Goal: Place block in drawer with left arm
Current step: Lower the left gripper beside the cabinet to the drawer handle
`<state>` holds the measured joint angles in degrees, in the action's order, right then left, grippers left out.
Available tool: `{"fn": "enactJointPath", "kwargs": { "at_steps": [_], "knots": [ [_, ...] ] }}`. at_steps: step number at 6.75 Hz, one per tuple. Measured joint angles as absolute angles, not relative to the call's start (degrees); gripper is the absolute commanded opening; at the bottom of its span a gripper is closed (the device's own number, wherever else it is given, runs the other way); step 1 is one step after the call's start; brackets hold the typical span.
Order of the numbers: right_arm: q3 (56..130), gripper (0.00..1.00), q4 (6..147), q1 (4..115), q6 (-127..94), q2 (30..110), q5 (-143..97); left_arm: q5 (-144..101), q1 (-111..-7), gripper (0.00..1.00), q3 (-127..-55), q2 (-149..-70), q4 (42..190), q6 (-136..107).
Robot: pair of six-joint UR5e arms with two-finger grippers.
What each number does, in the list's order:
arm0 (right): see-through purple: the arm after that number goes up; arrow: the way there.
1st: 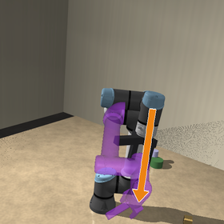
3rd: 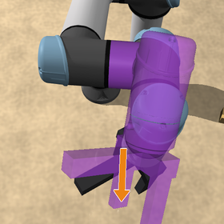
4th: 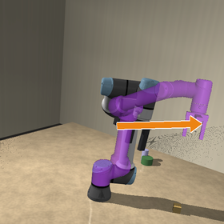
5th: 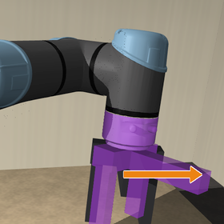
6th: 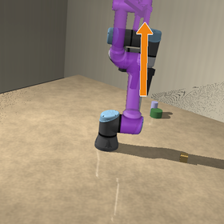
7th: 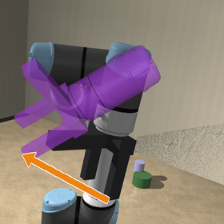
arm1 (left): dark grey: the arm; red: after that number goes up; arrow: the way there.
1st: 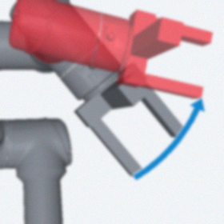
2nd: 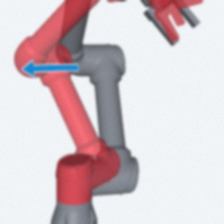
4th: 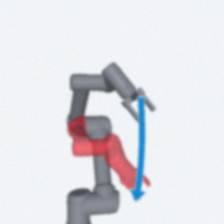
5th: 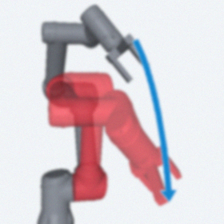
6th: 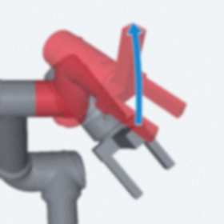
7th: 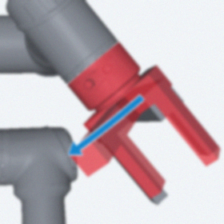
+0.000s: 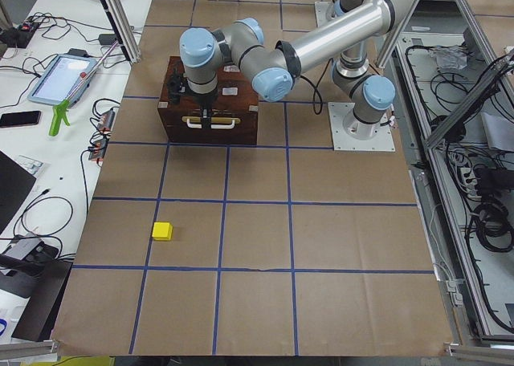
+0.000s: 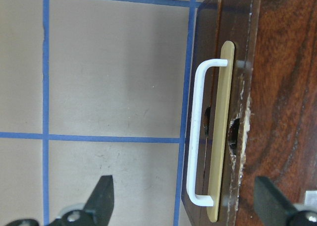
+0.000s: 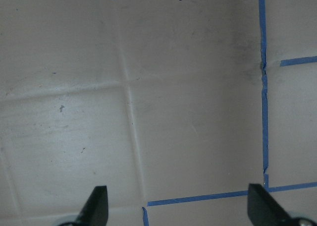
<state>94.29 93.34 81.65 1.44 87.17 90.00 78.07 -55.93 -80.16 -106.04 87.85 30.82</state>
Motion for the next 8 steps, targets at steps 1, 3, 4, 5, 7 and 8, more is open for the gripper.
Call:
{"fn": "enactJointPath", "kwargs": {
  "at_steps": [1,3,4,5,7,8],
  "knots": [
    [94.3,1.00,93.3,81.7,1.4,87.2,90.0,75.3,-54.4,0.99,-80.3,-106.4,89.4,32.3],
    [94.3,1.00,93.3,81.7,1.4,87.2,90.0,73.1,-53.6,0.99,-81.2,-107.6,90.4,33.0],
    [94.3,1.00,93.3,81.7,1.4,87.2,90.0,72.8,-53.9,0.99,-81.5,-108.8,90.3,33.0],
    [94.3,1.00,93.3,81.7,1.5,87.2,90.0,72.7,-54.2,0.98,-81.6,-110.1,90.1,33.0],
    [94.3,1.00,93.3,81.7,1.5,87.2,90.0,72.7,-54.7,0.98,-81.6,-112.8,89.5,33.0],
    [94.3,1.00,93.3,81.7,1.5,87.2,90.0,72.8,-55.0,0.98,-81.5,-113.8,89.2,33.0]
  ]
}}
